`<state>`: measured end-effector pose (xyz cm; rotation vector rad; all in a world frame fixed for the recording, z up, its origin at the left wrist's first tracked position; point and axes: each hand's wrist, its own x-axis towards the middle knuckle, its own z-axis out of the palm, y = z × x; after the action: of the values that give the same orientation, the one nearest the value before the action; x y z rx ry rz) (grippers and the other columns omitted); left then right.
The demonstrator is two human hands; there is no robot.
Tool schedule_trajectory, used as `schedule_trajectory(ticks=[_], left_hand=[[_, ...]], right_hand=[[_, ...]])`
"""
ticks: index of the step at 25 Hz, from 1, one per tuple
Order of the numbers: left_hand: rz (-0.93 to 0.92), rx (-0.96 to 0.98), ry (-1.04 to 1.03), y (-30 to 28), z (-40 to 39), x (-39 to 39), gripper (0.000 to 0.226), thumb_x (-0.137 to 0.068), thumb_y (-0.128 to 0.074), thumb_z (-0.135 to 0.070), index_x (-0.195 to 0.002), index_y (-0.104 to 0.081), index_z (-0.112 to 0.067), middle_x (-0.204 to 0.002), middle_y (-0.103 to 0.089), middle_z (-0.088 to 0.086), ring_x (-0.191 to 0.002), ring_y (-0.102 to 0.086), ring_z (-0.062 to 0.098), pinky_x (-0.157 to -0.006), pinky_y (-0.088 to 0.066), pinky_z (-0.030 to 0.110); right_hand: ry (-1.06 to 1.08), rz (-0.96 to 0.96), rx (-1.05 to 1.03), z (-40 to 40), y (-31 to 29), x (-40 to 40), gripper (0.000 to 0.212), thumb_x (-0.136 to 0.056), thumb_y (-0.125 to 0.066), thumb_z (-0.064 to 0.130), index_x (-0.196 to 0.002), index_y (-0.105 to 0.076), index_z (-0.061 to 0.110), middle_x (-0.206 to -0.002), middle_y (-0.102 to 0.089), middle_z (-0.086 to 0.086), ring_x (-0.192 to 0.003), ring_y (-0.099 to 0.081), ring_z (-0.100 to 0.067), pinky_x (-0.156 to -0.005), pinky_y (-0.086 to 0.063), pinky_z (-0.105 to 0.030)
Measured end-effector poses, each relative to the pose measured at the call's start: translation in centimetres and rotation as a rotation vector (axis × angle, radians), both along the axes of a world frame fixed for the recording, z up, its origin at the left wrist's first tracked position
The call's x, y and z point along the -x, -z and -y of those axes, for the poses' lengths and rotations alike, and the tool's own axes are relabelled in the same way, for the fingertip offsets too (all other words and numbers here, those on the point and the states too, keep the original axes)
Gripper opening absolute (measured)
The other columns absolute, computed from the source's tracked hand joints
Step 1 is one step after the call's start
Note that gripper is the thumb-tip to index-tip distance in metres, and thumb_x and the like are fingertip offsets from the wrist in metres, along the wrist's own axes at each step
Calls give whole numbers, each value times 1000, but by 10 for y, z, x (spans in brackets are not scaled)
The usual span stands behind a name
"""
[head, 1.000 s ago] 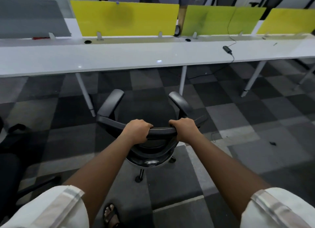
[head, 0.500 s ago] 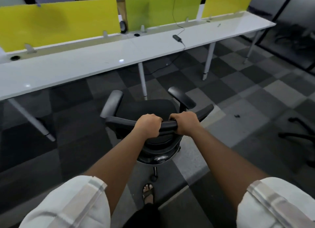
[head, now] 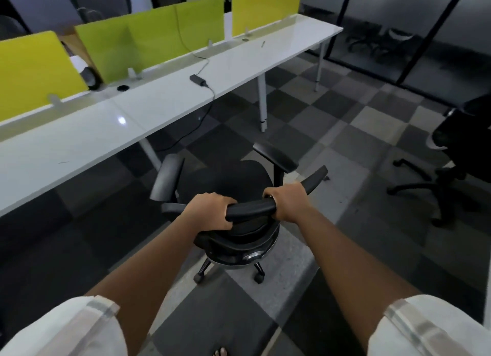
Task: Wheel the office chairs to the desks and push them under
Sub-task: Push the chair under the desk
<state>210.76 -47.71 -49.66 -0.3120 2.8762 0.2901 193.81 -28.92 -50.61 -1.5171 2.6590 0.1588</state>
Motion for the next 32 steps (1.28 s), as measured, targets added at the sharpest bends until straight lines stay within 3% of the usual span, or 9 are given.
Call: schedule_trajectory(ticks=[7,17,32], left_hand=[[-29,15,68,6,1,158,59,-74,-58,-60,-130,-58,-45,-106,-70,-14,-96,-65,14,-79,-52,34],[-42,26,-3,6,-16,403,62,-69,-57,-62,-130,-55,-51,-111,-67,-20,-98,-63,8,-78,-49,29],[-94,40,100,16,-28,804,68,-69,-55,-66,-133,-58,-44,-114,-68,-15,-102,-64,13,-84,-53,35]], right_hand=[[64,0,15,-3,6,149,29,-74,-69,29,-100,-58,37,-79,-65,9,-79,-62,-17,-81,-23,-35],[64,27,-12,-19,2,391,31,-78,-69,32,-107,-60,36,-85,-68,9,-87,-64,-16,-98,-34,-41],[118,15,-28,-44,5,784,35,-75,-72,35,-108,-61,40,-84,-67,13,-87,-64,-13,-98,-34,-42]])
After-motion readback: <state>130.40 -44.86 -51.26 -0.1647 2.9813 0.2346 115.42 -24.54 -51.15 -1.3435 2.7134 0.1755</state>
